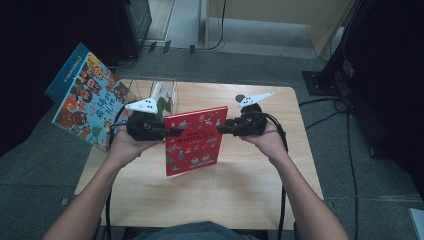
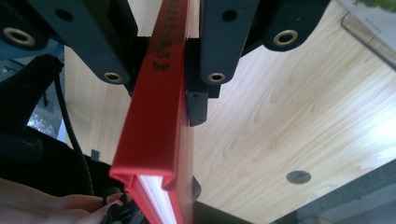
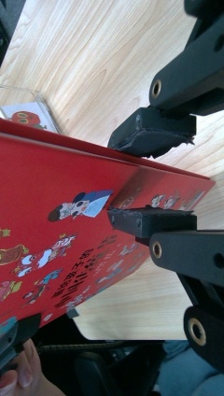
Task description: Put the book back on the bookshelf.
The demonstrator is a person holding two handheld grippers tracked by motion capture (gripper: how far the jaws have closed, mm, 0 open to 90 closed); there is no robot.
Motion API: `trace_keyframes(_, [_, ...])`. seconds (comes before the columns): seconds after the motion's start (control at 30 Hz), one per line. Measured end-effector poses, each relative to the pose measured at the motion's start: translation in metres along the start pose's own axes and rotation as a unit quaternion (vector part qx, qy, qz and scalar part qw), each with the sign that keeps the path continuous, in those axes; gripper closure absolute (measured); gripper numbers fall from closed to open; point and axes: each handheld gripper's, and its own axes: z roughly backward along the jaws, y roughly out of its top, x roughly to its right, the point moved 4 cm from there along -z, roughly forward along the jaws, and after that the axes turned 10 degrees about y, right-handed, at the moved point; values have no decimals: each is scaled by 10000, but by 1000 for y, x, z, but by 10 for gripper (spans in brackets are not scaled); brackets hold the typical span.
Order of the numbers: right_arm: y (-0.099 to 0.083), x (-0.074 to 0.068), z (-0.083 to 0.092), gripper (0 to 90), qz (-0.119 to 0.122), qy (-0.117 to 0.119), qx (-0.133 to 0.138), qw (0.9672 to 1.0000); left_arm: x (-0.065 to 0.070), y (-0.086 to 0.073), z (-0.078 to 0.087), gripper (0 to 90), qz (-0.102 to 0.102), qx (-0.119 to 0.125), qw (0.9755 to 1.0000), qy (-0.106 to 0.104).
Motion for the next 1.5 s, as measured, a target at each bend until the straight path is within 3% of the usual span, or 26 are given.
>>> trace_keyframes(0.2, [0,-3,-5,612,81,4,129,9999,-1,1,3,790,66,-377,9992,-69])
trace_keyframes(0.37, [5,-9,-13,599,186,214,167,9995,-1,6,3,777,-3,-874,9962,-4])
trace_keyframes(0.63, [8,-13,-22,572,294,227,162,9992,0,19,-2,765,-58,-1532,9881,-82])
trace_keyframes(0.73, [8,-14,-22,551,308,235,146,9991,1,24,-8,763,-71,-1781,9839,-89])
trace_keyframes(0.77, [8,-14,-23,544,326,231,146,9991,2,27,-12,759,-75,-1922,9813,-32])
trace_keyframes(0.83, [8,-16,-24,527,389,190,139,9990,3,30,-17,770,-39,-2054,9787,36])
trace_keyframes(1.0, [5,-14,-22,507,427,119,144,9989,-1,31,-18,797,6,-2220,9750,115])
trace_keyframes(1.17, [-11,-3,-16,455,320,-145,261,9990,-4,30,-11,802,135,-2150,9763,210])
trace_keyframes(1.23, [-19,1,-15,453,442,-249,313,9982,-5,29,-8,802,198,-2102,9771,280])
trace_keyframes(1.33, [-30,3,-16,450,547,-470,217,9972,-10,27,-1,802,310,-2038,9778,370])
trace_keyframes(1.5, [-48,12,-18,429,454,-743,175,9961,-20,21,16,802,595,-1906,9783,553])
